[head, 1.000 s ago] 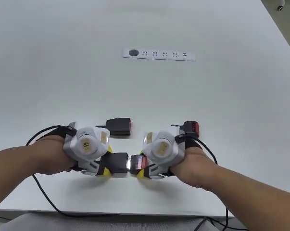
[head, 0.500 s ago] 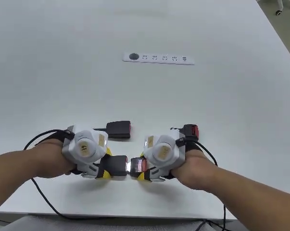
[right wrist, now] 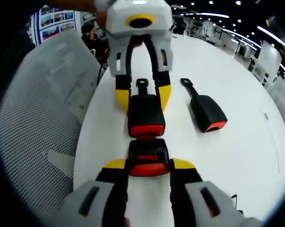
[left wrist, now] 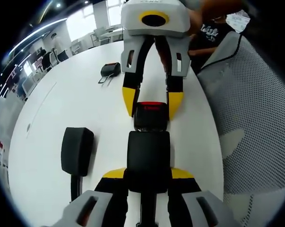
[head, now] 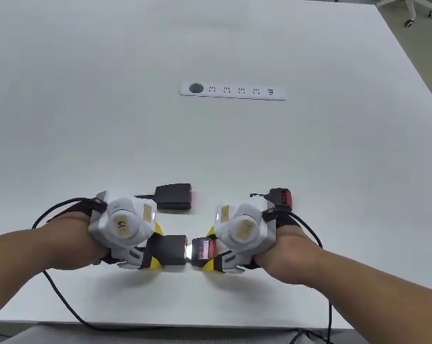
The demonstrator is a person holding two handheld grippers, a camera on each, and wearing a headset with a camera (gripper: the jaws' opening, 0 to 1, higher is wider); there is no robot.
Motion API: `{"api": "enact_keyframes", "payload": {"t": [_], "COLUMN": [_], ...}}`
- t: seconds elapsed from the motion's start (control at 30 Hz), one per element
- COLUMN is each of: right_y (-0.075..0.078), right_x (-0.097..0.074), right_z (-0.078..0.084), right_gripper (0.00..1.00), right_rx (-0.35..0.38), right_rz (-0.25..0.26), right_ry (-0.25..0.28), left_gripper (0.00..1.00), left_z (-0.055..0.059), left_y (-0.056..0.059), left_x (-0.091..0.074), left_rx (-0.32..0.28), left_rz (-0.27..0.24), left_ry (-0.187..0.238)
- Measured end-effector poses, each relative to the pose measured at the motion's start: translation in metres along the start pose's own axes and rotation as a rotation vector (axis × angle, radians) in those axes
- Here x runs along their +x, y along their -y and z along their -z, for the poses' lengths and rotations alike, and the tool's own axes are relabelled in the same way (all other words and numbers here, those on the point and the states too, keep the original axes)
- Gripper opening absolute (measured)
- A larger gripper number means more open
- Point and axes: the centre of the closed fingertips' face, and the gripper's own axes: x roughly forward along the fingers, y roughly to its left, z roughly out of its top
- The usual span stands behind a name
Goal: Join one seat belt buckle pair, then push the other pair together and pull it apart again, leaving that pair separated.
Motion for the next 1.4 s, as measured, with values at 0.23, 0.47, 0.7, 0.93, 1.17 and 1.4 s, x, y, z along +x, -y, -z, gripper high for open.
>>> {"api": "enact_keyframes", "payload": {"t": [0.23,0.47,0.7,0.93,1.17,1.4], "right_y": [0.0,0.0,-0.002,0.002,0.007,0.023], "right_x": [0.001,0.003,-0.004,-0.019,-0.028,-0.037], "right_z": [0.0,-0.001,-0.001,-0.01,-0.022,-0.016], "right_gripper": [0.34,0.35,0.35,0.36,0.35,0.35], "right_rx": [-0.018,-0.01,0.006,0.033,0.015,0.009], "right_rz": [-0.006,-0.011,-0.009,0.018,0.03,0.048], "right_ry": [-0.008,-0.031,-0.023,0.024,0.05,0.053], "left_gripper": [0.33,0.34,0.34,0.35,0.34,0.36], "left_z": [-0.001,-0.001,-0.002,-0.015,-0.035,-0.046], "left_y": [0.001,0.002,0.0,-0.003,-0.019,-0.046], "left_x": [0.0,0.001,-0.008,-0.026,-0.037,-0.041], "left_rx": [-0.002,-0.028,0.005,0.013,0.029,-0.012], "left_rz": [0.009,0.01,-0.022,-0.044,-0.092,-0.128], "left_ry": [-0.02,-0.042,-0.064,-0.019,0.019,0.039]}}
